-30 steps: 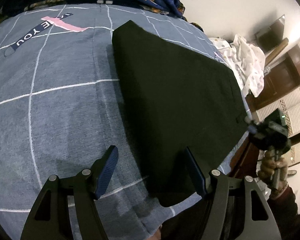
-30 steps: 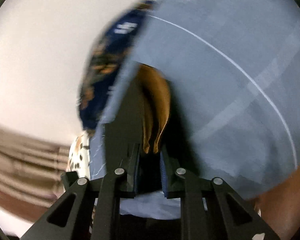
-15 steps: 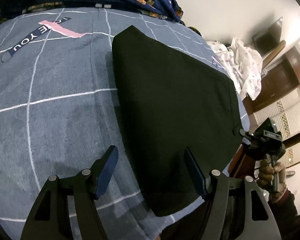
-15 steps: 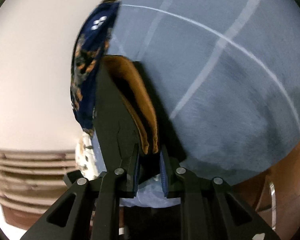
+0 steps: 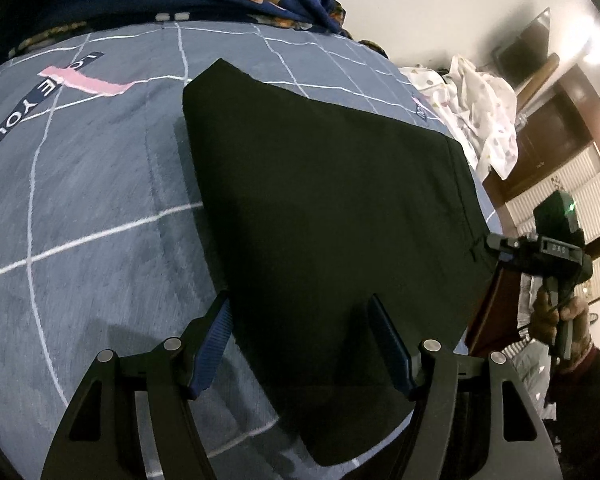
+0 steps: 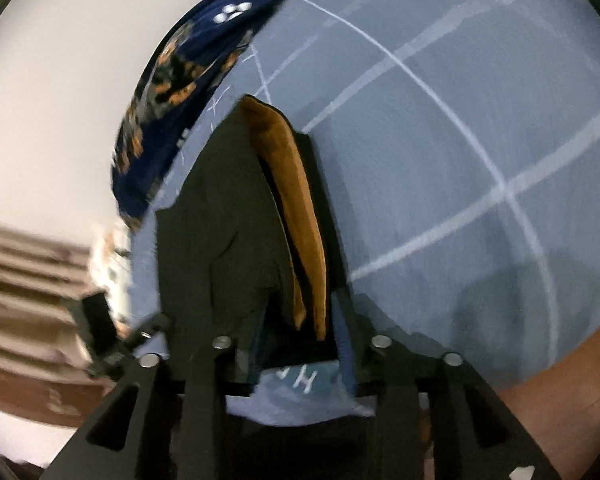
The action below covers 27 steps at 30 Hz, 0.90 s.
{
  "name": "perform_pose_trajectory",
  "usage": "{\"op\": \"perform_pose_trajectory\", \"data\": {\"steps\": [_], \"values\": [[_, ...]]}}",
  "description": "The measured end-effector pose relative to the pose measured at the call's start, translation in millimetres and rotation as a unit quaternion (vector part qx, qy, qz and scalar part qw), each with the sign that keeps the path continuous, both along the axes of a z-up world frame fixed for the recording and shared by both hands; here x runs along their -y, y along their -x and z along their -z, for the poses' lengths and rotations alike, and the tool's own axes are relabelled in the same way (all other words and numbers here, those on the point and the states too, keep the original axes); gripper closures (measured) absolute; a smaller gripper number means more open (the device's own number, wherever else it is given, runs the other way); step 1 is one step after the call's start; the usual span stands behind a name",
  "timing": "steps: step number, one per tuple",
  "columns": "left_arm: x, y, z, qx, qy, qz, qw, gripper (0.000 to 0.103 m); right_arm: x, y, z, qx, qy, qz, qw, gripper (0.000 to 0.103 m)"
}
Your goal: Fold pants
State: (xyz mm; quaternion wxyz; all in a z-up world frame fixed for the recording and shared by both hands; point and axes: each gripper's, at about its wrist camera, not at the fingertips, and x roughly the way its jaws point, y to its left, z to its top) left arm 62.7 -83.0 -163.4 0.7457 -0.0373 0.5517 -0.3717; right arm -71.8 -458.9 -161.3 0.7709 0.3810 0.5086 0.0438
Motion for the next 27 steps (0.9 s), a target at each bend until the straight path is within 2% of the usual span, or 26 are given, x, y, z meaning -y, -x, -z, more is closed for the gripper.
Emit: {"op": "perform_pose_trajectory", "data": {"steps": [1, 3, 5, 9, 14, 17, 25, 27], "values": [[1, -1, 0, 0.000, 0.001, 0.002, 1.0000, 0.033, 2, -7, 1, -0.004, 0.014, -0.007, 1.000, 0.058], [2, -3, 1, 0.000, 0.004, 0.005, 1.0000, 0.031, 7, -18, 6, -0.010, 0.009, -0.014, 1.000, 0.056], [4, -4, 1, 0.002, 0.004, 0.010, 0.9999, 0.029, 14, -26, 13, -0.006, -0.011, -0.019, 1.000, 0.055], [11, -6, 1, 0.012, -0.002, 0.026, 0.9996, 0.028, 15, -41, 29, 0.013, -0.084, -0.055, 0.995, 0.053], [26, -6, 0, 0.033, -0.023, 0.053, 0.9978, 0.024, 17, -55, 36, 0.035, -0.131, -0.085, 0.987, 0.050], [37, -5, 0, 0.053, -0.043, 0.067, 0.9954, 0.022, 10, -65, 33, 0.044, -0.118, -0.115, 0.985, 0.051], [55, -2, 1, 0.101, -0.081, 0.080, 0.9883, 0.021, 3, -77, 31, 0.057, -0.101, -0.147, 0.982, 0.053], [57, -1, 1, 0.111, -0.089, 0.081, 0.9865, 0.021, 0, -75, 30, 0.065, -0.081, -0.150, 0.983, 0.058]]}}
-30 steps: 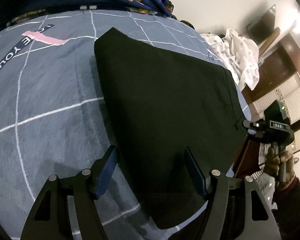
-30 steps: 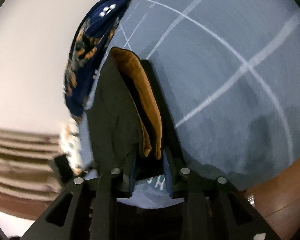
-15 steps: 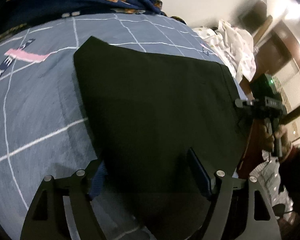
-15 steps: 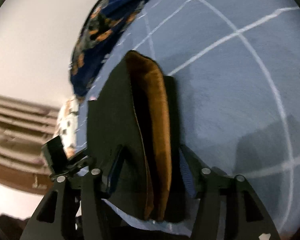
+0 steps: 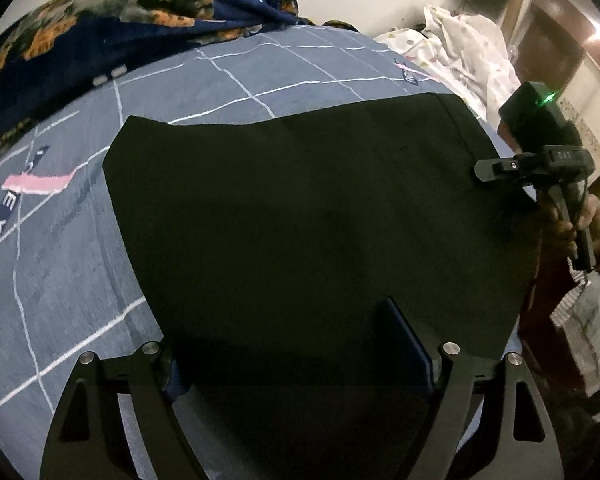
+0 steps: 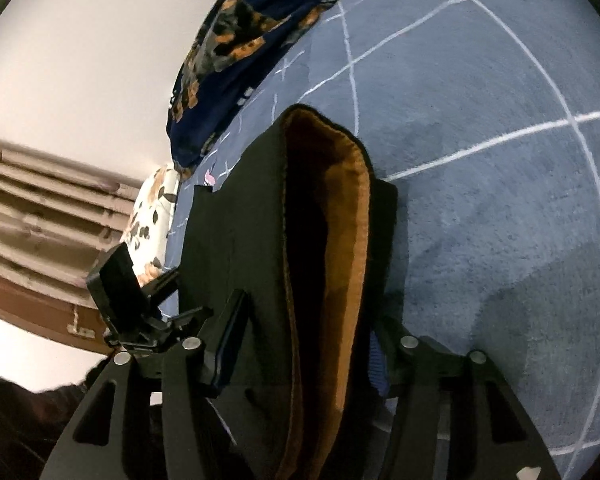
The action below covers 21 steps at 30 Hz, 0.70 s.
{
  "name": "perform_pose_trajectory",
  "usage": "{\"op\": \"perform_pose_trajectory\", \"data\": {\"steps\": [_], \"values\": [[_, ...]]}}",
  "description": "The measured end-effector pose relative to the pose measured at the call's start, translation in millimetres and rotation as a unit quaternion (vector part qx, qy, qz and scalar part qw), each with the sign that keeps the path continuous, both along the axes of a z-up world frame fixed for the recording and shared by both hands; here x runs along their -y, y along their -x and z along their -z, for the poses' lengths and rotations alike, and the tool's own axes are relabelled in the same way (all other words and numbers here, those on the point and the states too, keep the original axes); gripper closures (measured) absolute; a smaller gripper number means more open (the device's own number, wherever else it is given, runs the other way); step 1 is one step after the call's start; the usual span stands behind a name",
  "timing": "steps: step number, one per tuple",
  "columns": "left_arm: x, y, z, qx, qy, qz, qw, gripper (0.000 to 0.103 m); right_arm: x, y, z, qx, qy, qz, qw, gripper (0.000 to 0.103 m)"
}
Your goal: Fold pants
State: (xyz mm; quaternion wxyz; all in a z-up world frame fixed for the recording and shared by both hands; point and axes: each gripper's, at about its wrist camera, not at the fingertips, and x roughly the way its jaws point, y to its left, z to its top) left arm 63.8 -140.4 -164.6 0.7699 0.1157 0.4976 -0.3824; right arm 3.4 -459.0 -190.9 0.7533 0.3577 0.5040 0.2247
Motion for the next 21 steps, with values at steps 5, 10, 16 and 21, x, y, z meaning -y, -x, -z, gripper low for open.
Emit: {"op": "perform_pose_trajectory", "data": {"steps": [5, 10, 16, 21], "values": [[2.4, 3.1, 0.3, 0.020, -0.010, 0.003, 0.9998, 0.021, -1.4, 4.0, 2.1, 0.017, 0.002, 0.011, 1.000, 0.068], [4.9, 3.8, -0.5, 0.024, -0.020, 0.004, 0.9995, 0.021, 0.0, 4.5, 3.3, 0.014, -0.005, 0.015, 1.000, 0.068], [7.7, 4.1, -0.2, 0.027, -0.023, 0.001, 0.9994, 0.021, 1.6, -0.2, 5.8, -0.004, -0.021, 0.018, 1.000, 0.065], [8.4, 4.7, -0.5, 0.032, -0.024, 0.001, 0.9992, 0.024, -3.1, 0.6, 3.0, 0.001, -0.006, 0.026, 1.000, 0.066]]}}
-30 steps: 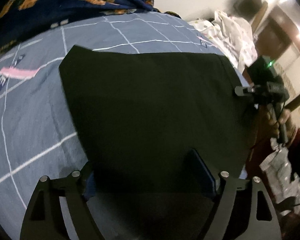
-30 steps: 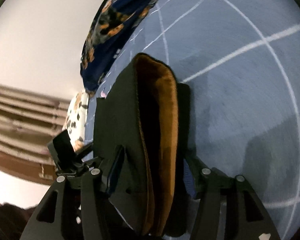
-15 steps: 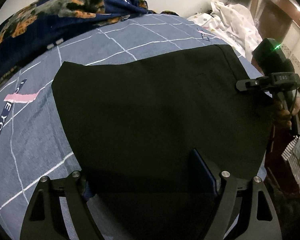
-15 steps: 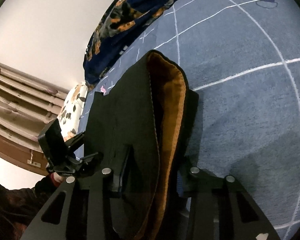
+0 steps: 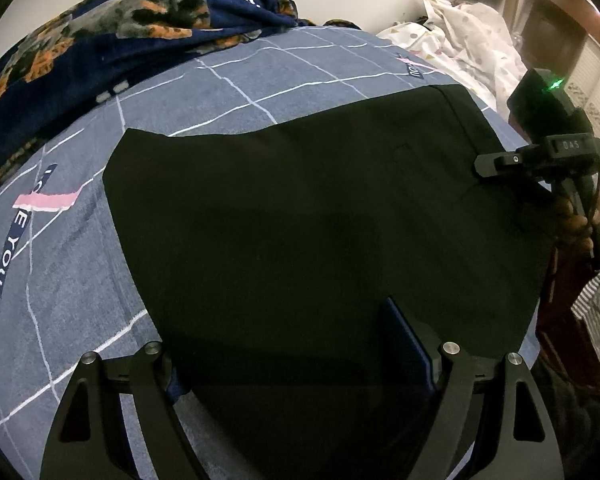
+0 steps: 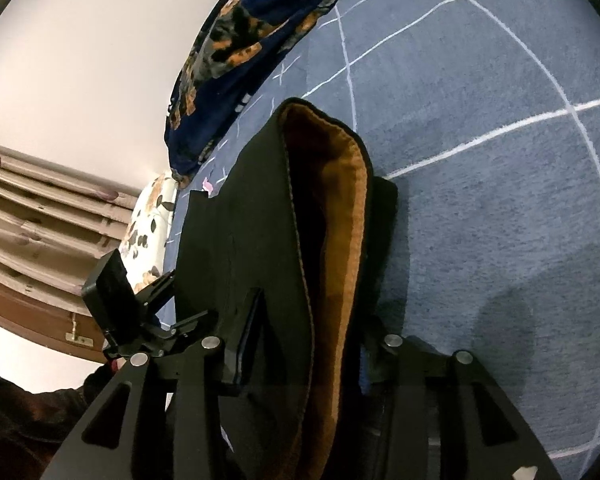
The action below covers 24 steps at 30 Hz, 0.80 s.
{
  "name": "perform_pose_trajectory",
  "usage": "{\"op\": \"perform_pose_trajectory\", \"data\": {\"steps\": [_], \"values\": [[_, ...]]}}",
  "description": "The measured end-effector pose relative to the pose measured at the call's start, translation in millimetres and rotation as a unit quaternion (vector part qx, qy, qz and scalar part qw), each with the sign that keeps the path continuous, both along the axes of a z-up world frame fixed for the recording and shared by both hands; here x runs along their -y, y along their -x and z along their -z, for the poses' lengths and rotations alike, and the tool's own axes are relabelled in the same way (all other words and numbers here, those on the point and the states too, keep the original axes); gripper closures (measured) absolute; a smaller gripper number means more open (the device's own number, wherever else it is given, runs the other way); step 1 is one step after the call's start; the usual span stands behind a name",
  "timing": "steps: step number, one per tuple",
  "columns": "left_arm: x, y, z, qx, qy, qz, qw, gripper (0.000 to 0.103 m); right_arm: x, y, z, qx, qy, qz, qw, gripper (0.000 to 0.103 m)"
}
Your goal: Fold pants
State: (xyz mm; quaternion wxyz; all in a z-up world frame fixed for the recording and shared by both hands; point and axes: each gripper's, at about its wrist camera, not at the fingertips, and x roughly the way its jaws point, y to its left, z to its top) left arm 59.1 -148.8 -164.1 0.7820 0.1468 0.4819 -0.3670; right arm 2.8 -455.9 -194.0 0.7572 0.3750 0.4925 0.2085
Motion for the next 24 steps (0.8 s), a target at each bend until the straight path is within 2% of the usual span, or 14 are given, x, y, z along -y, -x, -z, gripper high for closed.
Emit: {"op": "perform_pose_trajectory", "data": {"steps": [2, 4, 7, 9, 15, 20, 24], "values": [[-1, -1, -2, 0.009, 0.001, -0.002, 1.0000, 0.031, -2, 4, 0, 0.004, -0.009, 0.013, 1.000, 0.072], [-4, -4, -6, 0.013, 0.006, -0.010, 0.9998, 0.052, -3, 7, -4, 0.012, -0.026, 0.026, 0.999, 0.076], [-20, -14, -12, -0.007, 0.032, -0.033, 0.9989, 0.075, -7, 11, -14, 0.028, -0.060, 0.042, 0.997, 0.078], [-30, -18, -16, -0.024, 0.049, -0.042, 0.9976, 0.079, -15, 11, -25, 0.042, -0.075, 0.042, 0.995, 0.079], [-60, -22, -31, -0.029, 0.068, -0.064, 0.9952, 0.084, -59, -13, -63, 0.072, -0.077, 0.008, 0.994, 0.079], [-107, -41, -54, -0.015, 0.080, -0.109, 0.9907, 0.084, -100, -49, -79, 0.091, -0.102, -0.021, 0.990, 0.079], [-143, -68, -72, 0.012, 0.072, -0.138, 0.9877, 0.084, -137, -96, -84, 0.104, -0.121, -0.040, 0.986, 0.079]]}}
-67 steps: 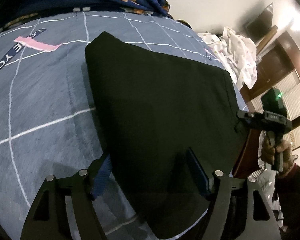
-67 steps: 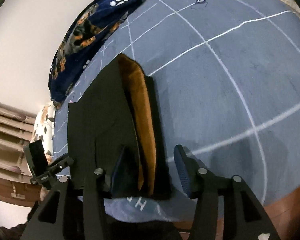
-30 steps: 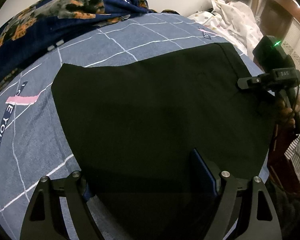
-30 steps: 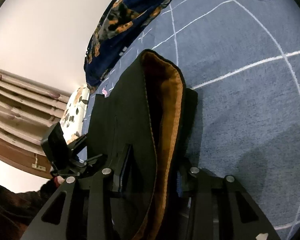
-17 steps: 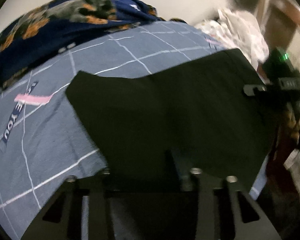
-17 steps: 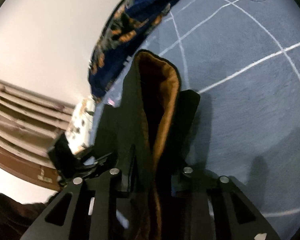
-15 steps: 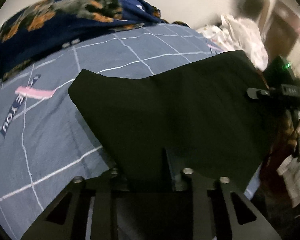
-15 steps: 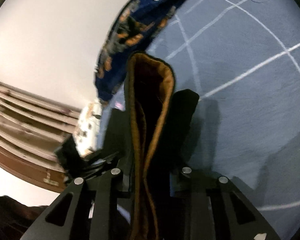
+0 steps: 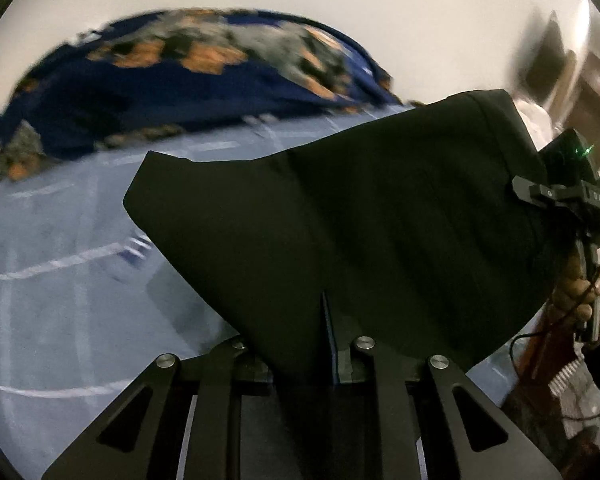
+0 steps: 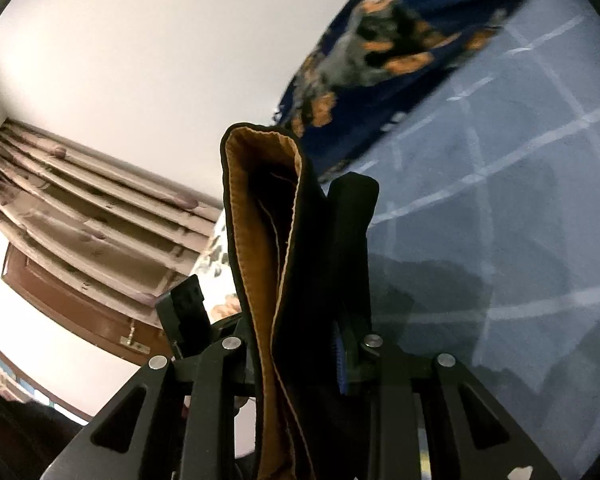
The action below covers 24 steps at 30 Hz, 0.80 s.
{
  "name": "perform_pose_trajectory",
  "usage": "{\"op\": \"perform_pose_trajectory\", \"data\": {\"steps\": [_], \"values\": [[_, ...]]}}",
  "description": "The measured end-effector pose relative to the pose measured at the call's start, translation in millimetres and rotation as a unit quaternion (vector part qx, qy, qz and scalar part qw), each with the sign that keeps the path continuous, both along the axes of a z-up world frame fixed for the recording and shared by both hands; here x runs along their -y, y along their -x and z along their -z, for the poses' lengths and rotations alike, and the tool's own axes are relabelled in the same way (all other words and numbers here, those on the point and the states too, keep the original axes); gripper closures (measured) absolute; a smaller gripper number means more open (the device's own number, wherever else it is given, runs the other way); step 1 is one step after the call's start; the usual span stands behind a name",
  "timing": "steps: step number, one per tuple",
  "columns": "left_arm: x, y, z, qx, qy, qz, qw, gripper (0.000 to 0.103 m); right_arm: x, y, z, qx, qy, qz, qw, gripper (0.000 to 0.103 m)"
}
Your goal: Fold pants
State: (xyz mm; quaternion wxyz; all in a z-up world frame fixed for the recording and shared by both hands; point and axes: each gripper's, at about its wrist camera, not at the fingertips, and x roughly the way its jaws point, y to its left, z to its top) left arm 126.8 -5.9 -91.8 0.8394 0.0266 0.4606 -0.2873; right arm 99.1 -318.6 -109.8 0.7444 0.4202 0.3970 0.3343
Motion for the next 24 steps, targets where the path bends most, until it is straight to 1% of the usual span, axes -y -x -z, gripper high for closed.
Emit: {"op": "perform_pose_trajectory", "data": {"steps": [4, 6, 9, 12, 14, 15, 17, 18, 19, 20, 21, 22, 23, 24], "values": [[-32, -43, -12, 0.027, -0.020, -0.033, 0.9989, 0.084, -31, -51, -1, 0.013, -0.014, -0.010, 1.000, 0.079], [-46, -62, -12, 0.032, -0.022, -0.049, 0.9980, 0.084, -44, -77, 4, 0.014, -0.021, -0.010, 1.000, 0.079], [-66, -97, -5, 0.043, -0.031, -0.076, 0.9957, 0.084, -65, -119, 19, 0.009, -0.029, -0.009, 1.000, 0.079], [-78, -131, 11, 0.050, -0.049, -0.093, 0.9932, 0.084, -77, -150, 39, -0.002, -0.033, -0.002, 0.999, 0.079], [-87, -147, 27, 0.041, -0.056, -0.104, 0.9921, 0.084, -84, -167, 56, -0.015, -0.020, 0.006, 1.000, 0.080], [-91, -156, 37, 0.034, -0.059, -0.108, 0.9919, 0.084, -85, -174, 69, -0.030, -0.021, 0.015, 0.999, 0.080], [-94, -165, 53, 0.025, -0.066, -0.110, 0.9914, 0.084, -84, -180, 84, -0.047, -0.013, 0.031, 0.998, 0.080], [-97, -167, 57, 0.027, -0.064, -0.110, 0.9915, 0.080, -80, -180, 93, -0.058, -0.017, 0.040, 0.997, 0.080], [-100, -168, 61, 0.034, -0.056, -0.109, 0.9919, 0.073, -77, -179, 99, -0.064, -0.023, 0.044, 0.997, 0.080], [-102, -167, 62, 0.039, -0.053, -0.111, 0.9916, 0.069, -75, -177, 103, -0.068, -0.020, 0.048, 0.996, 0.080], [-104, -168, 64, 0.042, -0.054, -0.116, 0.9909, 0.053, -74, -175, 107, -0.074, -0.008, 0.052, 0.996, 0.080], [-107, -169, 68, 0.045, -0.063, -0.128, 0.9888, 0.033, -72, -173, 111, -0.082, 0.001, 0.056, 0.995, 0.080], [-111, -170, 71, 0.050, -0.067, -0.144, 0.9861, 0.026, -71, -171, 114, -0.084, 0.000, 0.058, 0.995, 0.083], [-115, -169, 74, 0.052, -0.058, -0.152, 0.9853, 0.020, -71, -170, 114, -0.080, 0.000, 0.059, 0.995, 0.083]]}}
